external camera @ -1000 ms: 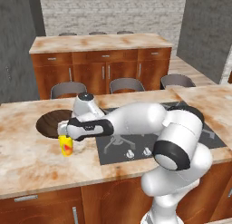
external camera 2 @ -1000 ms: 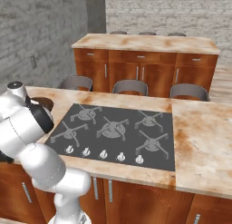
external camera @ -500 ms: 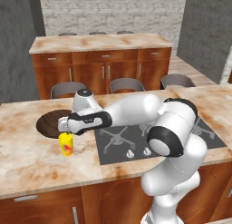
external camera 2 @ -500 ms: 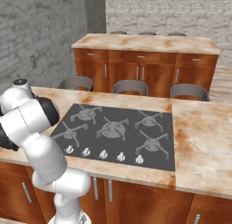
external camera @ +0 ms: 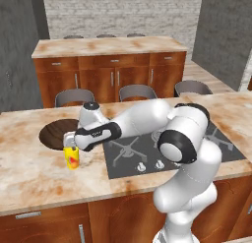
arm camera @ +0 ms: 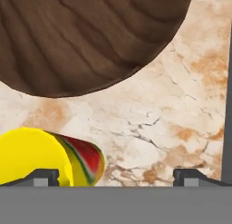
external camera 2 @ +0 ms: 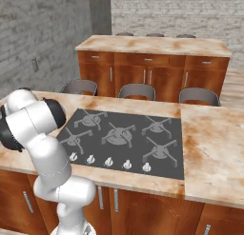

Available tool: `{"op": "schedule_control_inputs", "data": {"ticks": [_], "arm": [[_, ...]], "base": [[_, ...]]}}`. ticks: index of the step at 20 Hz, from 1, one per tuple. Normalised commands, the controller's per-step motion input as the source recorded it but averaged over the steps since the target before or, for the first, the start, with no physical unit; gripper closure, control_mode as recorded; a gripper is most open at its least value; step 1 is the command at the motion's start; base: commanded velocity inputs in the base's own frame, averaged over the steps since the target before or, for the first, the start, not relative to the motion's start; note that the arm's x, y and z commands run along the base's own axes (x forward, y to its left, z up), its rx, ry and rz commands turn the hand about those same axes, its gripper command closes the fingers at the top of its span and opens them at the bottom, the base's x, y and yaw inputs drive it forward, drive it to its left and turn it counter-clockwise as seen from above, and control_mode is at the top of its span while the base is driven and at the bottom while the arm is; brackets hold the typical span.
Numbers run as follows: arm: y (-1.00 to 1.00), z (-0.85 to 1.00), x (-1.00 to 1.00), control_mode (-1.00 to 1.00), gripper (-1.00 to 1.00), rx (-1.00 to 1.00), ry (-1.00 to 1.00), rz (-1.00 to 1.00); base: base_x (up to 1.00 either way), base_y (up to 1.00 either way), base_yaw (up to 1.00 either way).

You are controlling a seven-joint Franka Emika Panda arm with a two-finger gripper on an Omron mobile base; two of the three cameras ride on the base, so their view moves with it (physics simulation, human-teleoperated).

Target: Pick the cup and bowl from the counter and place them on the counter next to the sink.

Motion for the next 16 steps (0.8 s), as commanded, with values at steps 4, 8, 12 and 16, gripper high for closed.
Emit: {"op": "schedule_control_inputs", "data": {"ticks": [4, 8, 12, 16], "arm": [[0.00, -0.37, 0.00, -1.00, -1.00, 0.00, 0.00, 0.00], [0.00, -0.29, 0.00, -1.00, -1.00, 0.00, 0.00, 0.00], [0.05, 0.00, 0.00, -1.00, 1.00, 0.00, 0.00, 0.00], [0.00, 0.00, 0.00, -1.00, 1.00, 0.00, 0.00, 0.00]], "base": [[0.00, 0.00, 0.00], [0.00, 0.00, 0.00], [0.00, 0.00, 0.00], [0.00, 0.00, 0.00]]}}
